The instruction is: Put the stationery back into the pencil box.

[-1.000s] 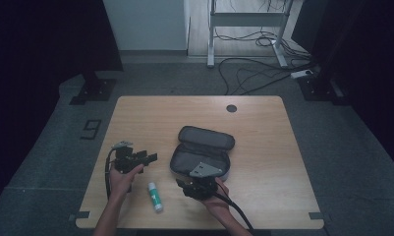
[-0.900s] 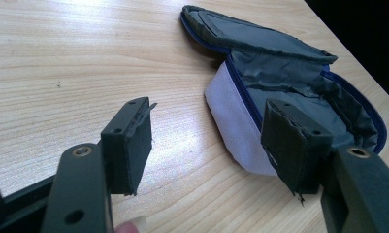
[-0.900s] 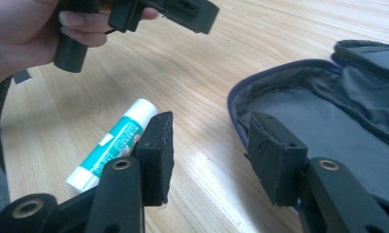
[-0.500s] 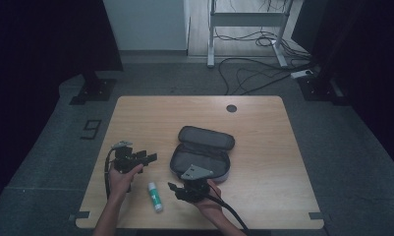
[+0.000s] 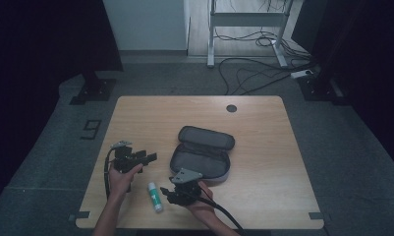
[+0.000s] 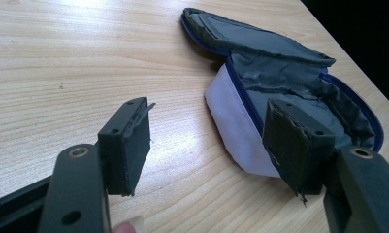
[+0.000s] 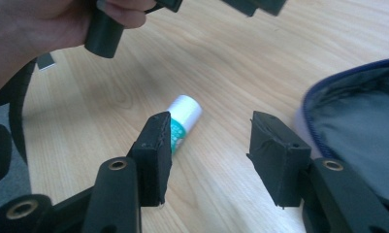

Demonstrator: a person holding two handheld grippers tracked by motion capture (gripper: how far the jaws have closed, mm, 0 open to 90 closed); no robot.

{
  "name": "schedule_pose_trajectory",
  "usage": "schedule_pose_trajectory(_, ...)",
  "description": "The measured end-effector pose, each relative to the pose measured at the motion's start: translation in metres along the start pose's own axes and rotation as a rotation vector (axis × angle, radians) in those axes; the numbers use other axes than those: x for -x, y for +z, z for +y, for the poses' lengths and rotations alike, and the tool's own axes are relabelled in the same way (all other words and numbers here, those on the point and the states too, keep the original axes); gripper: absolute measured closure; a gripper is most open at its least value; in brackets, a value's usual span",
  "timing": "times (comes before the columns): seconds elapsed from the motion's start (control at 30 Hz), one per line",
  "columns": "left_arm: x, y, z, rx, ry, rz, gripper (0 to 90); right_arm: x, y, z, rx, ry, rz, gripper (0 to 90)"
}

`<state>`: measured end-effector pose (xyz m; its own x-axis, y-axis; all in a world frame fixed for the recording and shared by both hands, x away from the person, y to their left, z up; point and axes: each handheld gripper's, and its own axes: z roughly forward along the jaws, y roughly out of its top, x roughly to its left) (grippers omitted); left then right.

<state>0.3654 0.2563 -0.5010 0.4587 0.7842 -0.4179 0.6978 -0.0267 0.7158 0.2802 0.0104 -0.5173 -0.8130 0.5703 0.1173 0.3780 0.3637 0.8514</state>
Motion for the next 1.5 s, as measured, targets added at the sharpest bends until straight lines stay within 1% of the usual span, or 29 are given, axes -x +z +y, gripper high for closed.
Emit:
schedule_pose_trajectory(0.1,0.0,0.0,0.0,0.005,0.001,-0.006,34.5,-0.004,0.005,0.002,0.002,0.009,0.008,48.5)
schedule_pose_trajectory(0.3,0.001,-0.001,0.0,0.008,-0.003,-0.01,34.4,-0.017,0.018,0.006,-0.014,0.005,0.018,46.9)
schedule_pose_trajectory(0.47,0.001,-0.001,0.0,0.004,0.003,-0.012,34.4,-0.028,0.031,0.005,-0.05,-0.036,0.009,46.9)
schedule_pose_trajectory(0.53,0.001,0.0,0.0,0.001,0.004,-0.014,34.4,-0.03,0.034,0.003,-0.063,-0.04,0.005,46.7)
schedule_pose_trajectory(0.63,0.002,0.001,0.0,-0.006,0.011,-0.016,34.4,-0.031,0.039,0.0,-0.085,-0.04,0.003,45.8)
schedule_pose_trajectory(0.83,0.001,0.001,0.0,-0.004,0.003,-0.018,34.4,-0.032,0.045,-0.001,-0.1,-0.04,-0.006,45.9)
schedule_pose_trajectory(0.97,0.001,0.0,0.0,-0.005,0.003,-0.017,34.4,-0.035,0.052,-0.003,-0.129,-0.063,-0.016,45.9)
schedule_pose_trajectory(1.07,0.001,0.0,0.0,-0.006,0.002,-0.018,34.4,-0.036,0.055,-0.004,-0.139,-0.082,-0.023,45.8)
schedule_pose_trajectory(1.17,0.0,0.0,0.0,-0.006,0.001,-0.018,34.3,-0.035,0.055,-0.004,-0.145,-0.086,-0.028,46.6)
schedule_pose_trajectory(1.23,0.0,0.0,0.0,-0.005,0.001,-0.018,34.3,-0.035,0.055,-0.005,-0.146,-0.08,-0.032,46.8)
schedule_pose_trajectory(1.37,0.0,0.0,0.0,-0.006,0.0,-0.017,34.3,-0.035,0.056,-0.006,-0.159,-0.089,-0.036,47.2)
schedule_pose_trajectory(1.5,-0.001,0.001,0.0,-0.007,-0.001,-0.018,34.2,-0.034,0.057,-0.009,-0.165,-0.096,-0.045,50.7)
